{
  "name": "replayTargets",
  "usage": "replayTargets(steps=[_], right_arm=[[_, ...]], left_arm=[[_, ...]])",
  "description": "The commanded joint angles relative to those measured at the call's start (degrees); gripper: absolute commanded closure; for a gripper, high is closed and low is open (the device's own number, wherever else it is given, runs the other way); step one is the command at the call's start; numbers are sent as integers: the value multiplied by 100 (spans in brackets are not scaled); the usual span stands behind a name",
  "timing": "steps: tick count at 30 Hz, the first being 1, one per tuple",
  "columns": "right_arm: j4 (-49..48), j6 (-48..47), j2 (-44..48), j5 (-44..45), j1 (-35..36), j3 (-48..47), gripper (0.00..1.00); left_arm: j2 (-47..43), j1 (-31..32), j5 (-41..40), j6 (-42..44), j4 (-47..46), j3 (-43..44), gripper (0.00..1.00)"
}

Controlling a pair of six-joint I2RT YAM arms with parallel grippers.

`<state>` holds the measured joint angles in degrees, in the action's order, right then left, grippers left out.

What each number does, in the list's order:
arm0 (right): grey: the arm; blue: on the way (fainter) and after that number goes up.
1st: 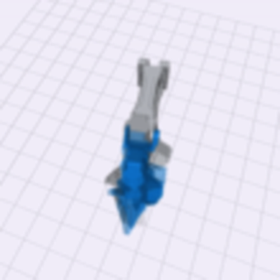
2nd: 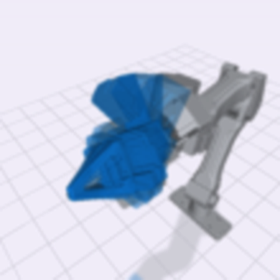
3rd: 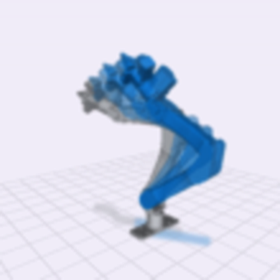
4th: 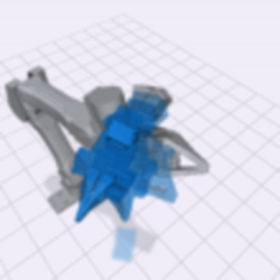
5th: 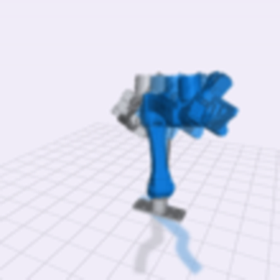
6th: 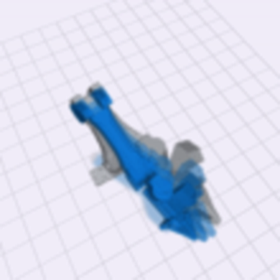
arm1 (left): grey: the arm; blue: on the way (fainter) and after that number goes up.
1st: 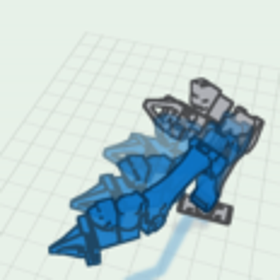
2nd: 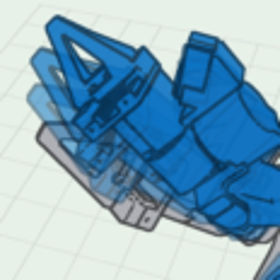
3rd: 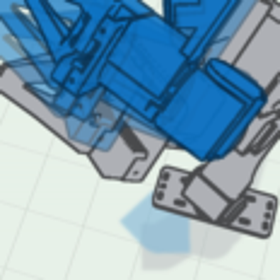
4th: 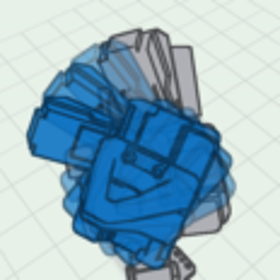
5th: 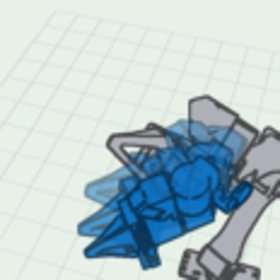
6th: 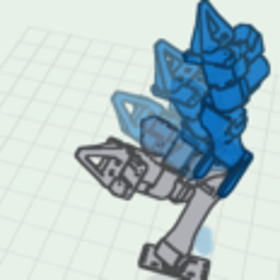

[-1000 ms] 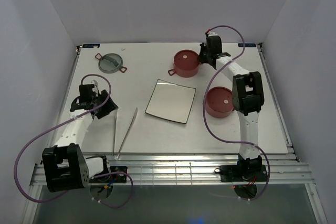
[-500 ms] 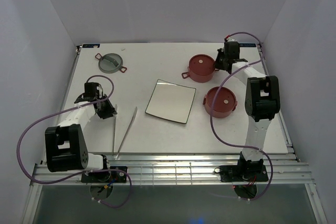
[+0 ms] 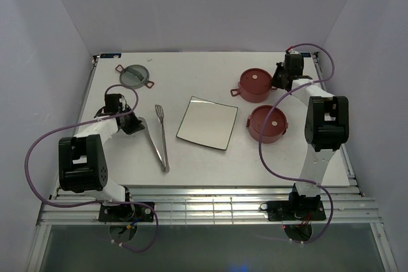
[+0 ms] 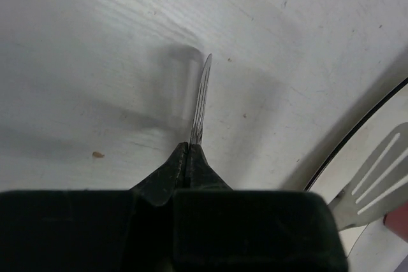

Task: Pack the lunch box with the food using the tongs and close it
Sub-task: Adjust the clamp at the center of the board, then pick up the packing box from the center of the board.

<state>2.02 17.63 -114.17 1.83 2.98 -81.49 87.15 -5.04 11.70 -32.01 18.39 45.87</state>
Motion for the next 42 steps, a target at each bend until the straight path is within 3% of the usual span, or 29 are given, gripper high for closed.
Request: replayTargets(steps=[1,7,15,21,31,34,38,42], right_arm=[[-114,162,334,-356,-122,46,90],[-71,259,281,-429,-123,46,66],[140,452,9,-534,-123,-305,64],[492,619,-44,-464,-123,-358,65],[686,751,-290,-437,-123,-429,68],[721,786,-360,-464,-123,-473,75],[730,891,-413,-525,-123,-508,92],[694,1049,-317,-403,-123,-429,92]], left_arm=[[143,55,78,-121,-380,352,94],[381,161,-159,10,-310,625,71],[329,205,-318,160,15,880,57],[-426,231,-599,125,287,1082,44],[-1534,416,-318,160,463,1443,41],[-1605,881,-187,107,359,1346,41],[-1553,1504,-274,-33,-18,1127,40],[-1237,2286,-537,-60,-169,1100,40]])
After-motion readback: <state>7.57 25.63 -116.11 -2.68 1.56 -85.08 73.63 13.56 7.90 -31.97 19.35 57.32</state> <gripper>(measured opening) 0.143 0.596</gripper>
